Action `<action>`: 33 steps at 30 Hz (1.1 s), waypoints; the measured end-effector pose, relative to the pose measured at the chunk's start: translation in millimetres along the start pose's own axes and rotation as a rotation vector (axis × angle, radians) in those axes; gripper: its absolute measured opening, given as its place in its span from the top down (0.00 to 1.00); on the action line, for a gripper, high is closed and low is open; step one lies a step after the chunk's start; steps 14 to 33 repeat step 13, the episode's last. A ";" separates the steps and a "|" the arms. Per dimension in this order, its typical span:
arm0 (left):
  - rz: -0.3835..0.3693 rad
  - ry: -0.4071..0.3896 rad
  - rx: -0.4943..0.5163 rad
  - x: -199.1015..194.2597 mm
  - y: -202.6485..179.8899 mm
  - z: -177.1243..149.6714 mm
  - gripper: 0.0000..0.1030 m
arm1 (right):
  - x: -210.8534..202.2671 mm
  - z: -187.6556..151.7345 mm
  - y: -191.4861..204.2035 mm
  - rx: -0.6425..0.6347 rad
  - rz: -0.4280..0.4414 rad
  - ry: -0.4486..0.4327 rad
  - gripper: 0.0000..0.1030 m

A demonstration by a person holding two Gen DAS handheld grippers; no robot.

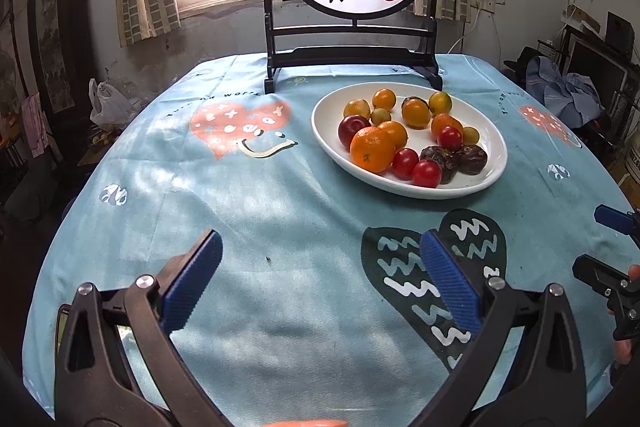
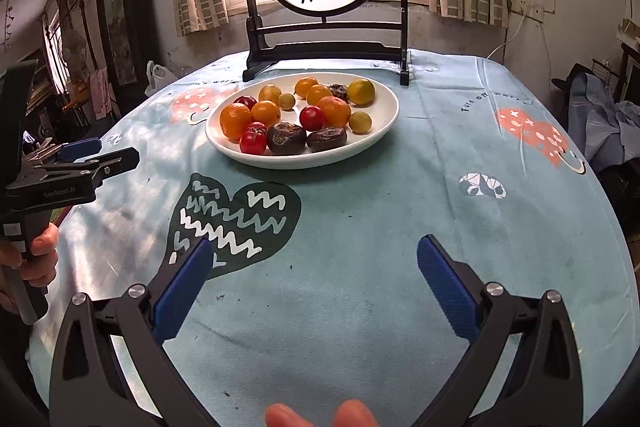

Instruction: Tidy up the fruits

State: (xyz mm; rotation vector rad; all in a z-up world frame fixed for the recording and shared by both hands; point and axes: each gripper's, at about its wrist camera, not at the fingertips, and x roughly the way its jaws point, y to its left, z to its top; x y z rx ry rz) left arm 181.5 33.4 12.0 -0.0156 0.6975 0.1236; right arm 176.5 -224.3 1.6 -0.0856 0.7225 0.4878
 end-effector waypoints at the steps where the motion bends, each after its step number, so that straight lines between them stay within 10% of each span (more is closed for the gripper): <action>1: 0.002 -0.001 0.003 -0.2 -0.7 -0.3 0.02 | 0.2 -0.7 0.6 -0.003 0.001 0.001 0.01; 33: 0.012 -0.010 0.043 -1.2 -10.3 -4.3 0.02 | 6.0 -3.8 7.2 -0.032 -0.001 0.030 0.01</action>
